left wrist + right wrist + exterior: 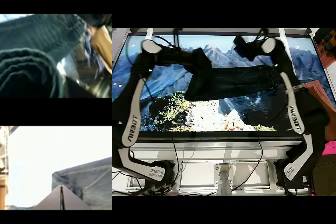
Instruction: Fold the clothes and pants, and hang the long-sleeved shirts on hangers.
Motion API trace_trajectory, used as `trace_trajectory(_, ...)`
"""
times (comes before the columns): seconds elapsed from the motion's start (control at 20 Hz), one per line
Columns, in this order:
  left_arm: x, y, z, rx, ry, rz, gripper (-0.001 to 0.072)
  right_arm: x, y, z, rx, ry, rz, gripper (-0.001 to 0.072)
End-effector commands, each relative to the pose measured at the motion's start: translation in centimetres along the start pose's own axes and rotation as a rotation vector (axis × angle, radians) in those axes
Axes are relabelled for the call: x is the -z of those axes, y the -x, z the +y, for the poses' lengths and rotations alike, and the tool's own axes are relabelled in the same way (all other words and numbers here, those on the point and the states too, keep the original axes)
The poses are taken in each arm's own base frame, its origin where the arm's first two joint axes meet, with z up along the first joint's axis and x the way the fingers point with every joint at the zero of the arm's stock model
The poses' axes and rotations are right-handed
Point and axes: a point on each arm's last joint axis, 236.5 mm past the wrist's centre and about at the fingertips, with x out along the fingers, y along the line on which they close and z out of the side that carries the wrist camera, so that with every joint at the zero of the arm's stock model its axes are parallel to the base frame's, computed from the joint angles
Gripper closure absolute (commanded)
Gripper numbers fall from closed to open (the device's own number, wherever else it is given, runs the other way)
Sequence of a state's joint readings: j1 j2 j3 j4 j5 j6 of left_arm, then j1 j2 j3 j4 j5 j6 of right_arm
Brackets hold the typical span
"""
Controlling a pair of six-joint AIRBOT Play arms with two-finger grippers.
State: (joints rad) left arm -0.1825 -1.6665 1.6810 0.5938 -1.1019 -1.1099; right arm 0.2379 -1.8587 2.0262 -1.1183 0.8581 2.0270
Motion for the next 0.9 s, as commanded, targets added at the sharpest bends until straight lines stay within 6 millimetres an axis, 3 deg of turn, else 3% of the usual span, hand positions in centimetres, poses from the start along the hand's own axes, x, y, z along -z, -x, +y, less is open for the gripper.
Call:
trace_trajectory(0.0,2.0,-3.6,-2.7,0.092,0.04,0.055,0.0031,-2.8,3.7,-1.0,0.029,0.094,-0.039,0.0681)
trace_trajectory(0.2,1.3,-3.8,-5.4,0.19,0.09,0.03,0.0025,-2.7,4.2,-2.2,0.067,0.114,-0.015,0.0681)
trace_trajectory(0.45,0.5,-2.7,-3.9,0.177,0.098,0.006,0.0024,-1.0,4.5,-4.6,0.157,0.347,0.082,0.0681)
trace_trajectory(0.6,-0.3,-1.5,-1.9,0.145,0.049,-0.025,0.0025,2.5,4.7,-7.4,0.207,0.518,0.261,0.0637)
trace_trajectory(0.75,-0.9,-0.1,-0.3,0.128,0.064,-0.042,0.0025,6.9,4.4,-11.0,0.234,0.581,0.45,0.0263)
trace_trajectory(0.8,-0.7,0.2,-0.1,0.13,0.067,-0.035,0.0024,8.1,4.1,-12.1,0.242,0.572,0.489,0.0199)
trace_trajectory(0.85,-0.5,0.4,0.0,0.133,0.068,-0.026,0.0025,9.3,3.8,-13.2,0.248,0.567,0.527,0.0197)
